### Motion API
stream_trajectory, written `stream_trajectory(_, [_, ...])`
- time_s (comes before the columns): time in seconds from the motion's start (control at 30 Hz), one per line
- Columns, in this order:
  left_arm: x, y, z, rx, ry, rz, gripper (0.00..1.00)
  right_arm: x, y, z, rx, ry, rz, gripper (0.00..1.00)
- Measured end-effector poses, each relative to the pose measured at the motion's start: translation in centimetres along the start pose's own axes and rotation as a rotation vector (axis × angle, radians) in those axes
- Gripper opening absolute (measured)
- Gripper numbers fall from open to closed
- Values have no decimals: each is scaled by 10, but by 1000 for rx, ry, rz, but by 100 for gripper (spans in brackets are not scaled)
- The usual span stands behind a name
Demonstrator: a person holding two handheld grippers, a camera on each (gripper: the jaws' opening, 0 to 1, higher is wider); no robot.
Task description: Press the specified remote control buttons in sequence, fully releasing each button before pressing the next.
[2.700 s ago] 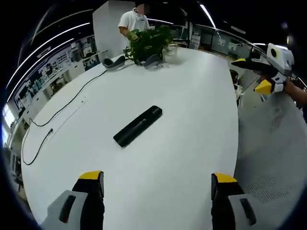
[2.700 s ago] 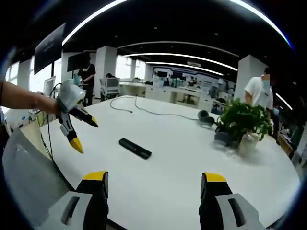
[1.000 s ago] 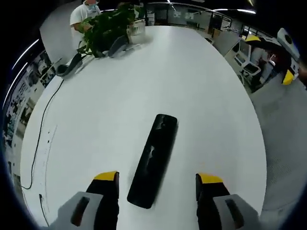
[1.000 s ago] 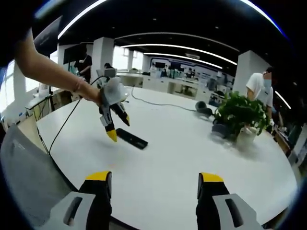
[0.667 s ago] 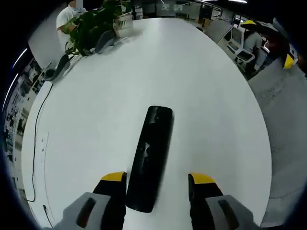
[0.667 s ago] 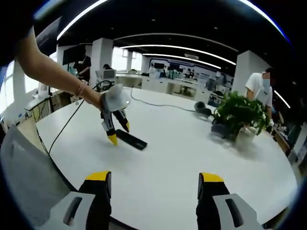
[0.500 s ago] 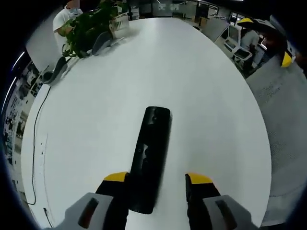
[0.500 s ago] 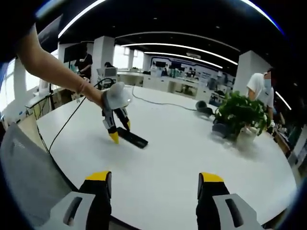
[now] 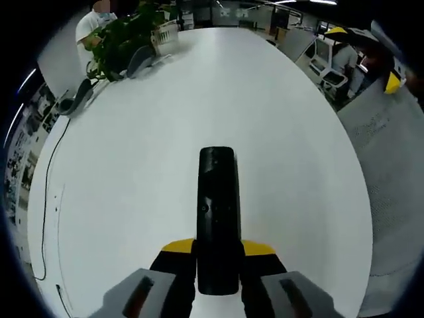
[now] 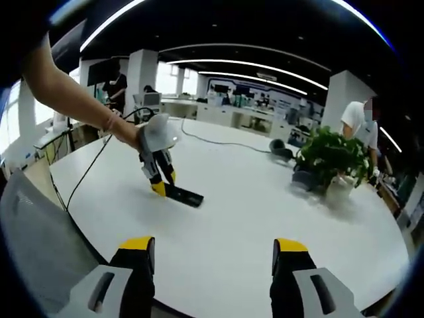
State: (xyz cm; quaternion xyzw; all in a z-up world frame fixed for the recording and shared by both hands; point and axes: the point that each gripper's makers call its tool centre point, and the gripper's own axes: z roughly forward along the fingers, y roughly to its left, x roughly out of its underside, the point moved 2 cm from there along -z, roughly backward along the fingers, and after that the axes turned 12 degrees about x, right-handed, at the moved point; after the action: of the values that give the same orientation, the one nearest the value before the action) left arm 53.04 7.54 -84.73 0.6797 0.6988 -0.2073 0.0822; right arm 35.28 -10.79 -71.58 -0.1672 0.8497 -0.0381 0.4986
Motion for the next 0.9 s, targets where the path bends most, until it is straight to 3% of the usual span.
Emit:
stream_trajectory(0.43, [1, -16, 3, -19, -17, -51, 24, 2, -1, 1, 7, 16, -35, 70])
stream_trajectory(0.9, [4, -47, 9, -37, -63, -89, 24, 5, -1, 3, 1, 26, -70, 69])
